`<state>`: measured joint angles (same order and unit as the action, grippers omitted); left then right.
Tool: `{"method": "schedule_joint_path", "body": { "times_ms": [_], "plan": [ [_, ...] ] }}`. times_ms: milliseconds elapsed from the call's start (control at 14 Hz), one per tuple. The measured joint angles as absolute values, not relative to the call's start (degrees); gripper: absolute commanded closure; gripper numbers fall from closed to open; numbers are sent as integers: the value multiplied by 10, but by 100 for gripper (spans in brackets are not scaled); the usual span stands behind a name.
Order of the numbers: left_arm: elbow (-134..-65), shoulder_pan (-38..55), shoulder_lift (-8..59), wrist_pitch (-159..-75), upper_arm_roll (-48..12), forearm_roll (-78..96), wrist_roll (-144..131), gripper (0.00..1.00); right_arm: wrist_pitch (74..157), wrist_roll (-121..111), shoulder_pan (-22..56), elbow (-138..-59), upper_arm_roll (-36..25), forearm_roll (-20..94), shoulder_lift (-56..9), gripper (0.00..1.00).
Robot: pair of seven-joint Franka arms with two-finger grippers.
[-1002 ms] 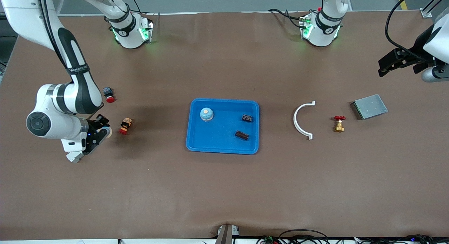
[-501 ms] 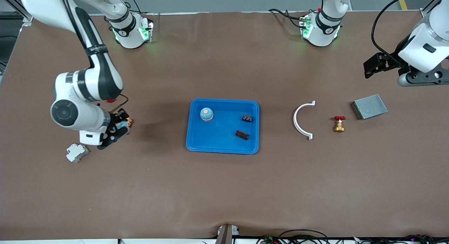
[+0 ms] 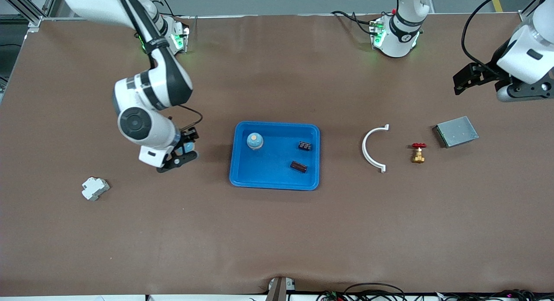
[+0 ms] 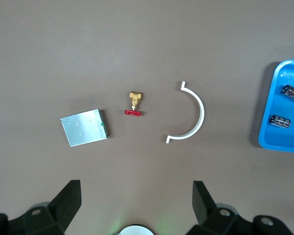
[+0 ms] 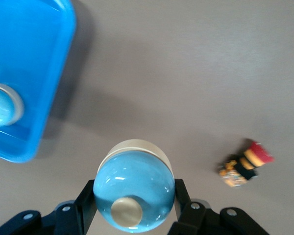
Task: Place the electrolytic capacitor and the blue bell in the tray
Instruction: 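Carry the blue bell into the tray and open the right gripper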
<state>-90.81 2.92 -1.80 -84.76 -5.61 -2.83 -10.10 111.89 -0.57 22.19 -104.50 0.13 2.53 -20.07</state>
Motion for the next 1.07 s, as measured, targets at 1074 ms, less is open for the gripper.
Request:
{"method": "schedule_joint_path", "body": {
  "times_ms": [1074],
  "plan": [
    [-908,33,-3,-853,-56,-28,-101,0,1197,241,350,-911,1,68,-351,88]
  ]
}}
